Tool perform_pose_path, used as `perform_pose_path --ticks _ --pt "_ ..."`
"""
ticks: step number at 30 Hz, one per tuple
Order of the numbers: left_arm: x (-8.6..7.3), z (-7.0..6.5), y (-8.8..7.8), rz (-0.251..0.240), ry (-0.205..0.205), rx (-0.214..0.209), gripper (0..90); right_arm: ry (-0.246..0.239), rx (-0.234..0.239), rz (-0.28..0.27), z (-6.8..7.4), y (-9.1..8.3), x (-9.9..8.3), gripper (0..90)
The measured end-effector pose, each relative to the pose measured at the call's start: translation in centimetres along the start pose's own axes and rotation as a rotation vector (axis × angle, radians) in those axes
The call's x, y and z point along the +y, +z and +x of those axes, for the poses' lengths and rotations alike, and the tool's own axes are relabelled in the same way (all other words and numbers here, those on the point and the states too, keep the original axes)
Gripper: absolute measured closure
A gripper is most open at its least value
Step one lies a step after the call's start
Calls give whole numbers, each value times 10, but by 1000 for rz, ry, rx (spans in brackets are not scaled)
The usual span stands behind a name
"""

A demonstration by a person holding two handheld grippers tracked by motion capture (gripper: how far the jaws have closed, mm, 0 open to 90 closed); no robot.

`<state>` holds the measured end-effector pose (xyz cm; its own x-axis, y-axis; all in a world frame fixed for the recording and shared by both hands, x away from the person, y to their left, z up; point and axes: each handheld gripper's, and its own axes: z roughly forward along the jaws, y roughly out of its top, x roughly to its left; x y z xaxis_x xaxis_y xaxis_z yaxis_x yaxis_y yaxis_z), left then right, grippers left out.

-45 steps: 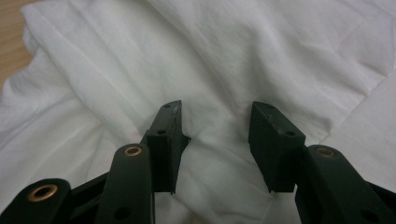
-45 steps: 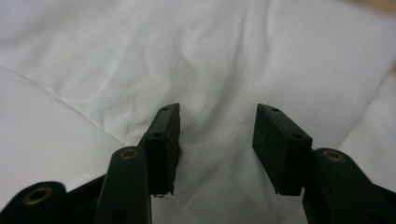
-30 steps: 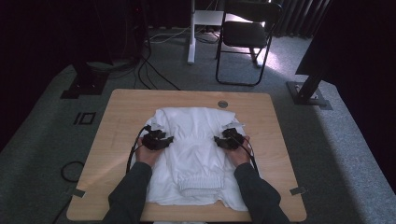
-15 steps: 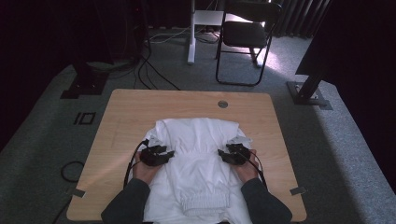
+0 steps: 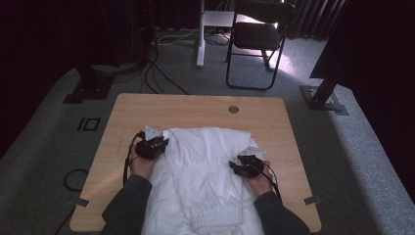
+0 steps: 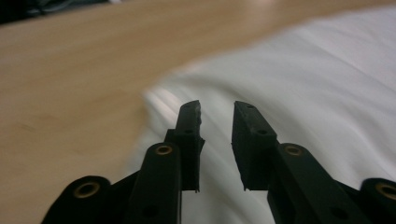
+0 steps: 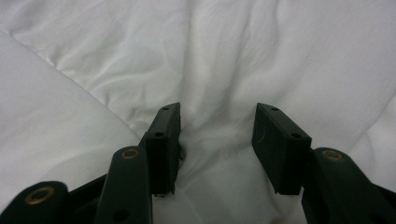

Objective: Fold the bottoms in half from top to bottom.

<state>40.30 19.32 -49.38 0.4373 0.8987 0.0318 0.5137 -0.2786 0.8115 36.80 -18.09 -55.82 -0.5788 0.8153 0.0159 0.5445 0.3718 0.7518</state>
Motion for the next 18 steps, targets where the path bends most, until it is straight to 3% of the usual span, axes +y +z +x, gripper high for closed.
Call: perform_pose_path --ticks 1,2,4,6,8,9,11,13,14,15,17,18 --pt "0 0 0 0 0 0 737 0 0 0 0 0 0 513" --pt "9 11 11 8 -17 8 737 1 2 -1 0 0 0 513" --pt "12 18 24 23 -28 -14 628 3 4 -3 -1 0 0 514" --pt "9 23 39 32 -32 7 562 3 6 -3 -1 0 0 514" --pt "3 29 55 78 -80 -17 503 4 9 -3 -1 0 0 515" --pt "0 30 62 99 -84 -13 478 4 9 -3 -2 0 0 515" --pt "-3 31 69 101 -108 -32 468 3 11 -3 -2 0 0 515" --pt "-2 29 71 81 -102 -42 476 4 12 -3 -2 0 0 515" --pt "0 28 73 84 -91 -41 556 1 13 -1 -2 0 0 516" --pt "1 27 73 98 -80 -40 556 1 13 -1 -2 0 0 516" --pt "4 26 74 128 -45 -16 775 1 15 6 -3 0 1 522" --pt "4 27 73 127 -39 -23 838 0 16 7 -3 0 2 526"
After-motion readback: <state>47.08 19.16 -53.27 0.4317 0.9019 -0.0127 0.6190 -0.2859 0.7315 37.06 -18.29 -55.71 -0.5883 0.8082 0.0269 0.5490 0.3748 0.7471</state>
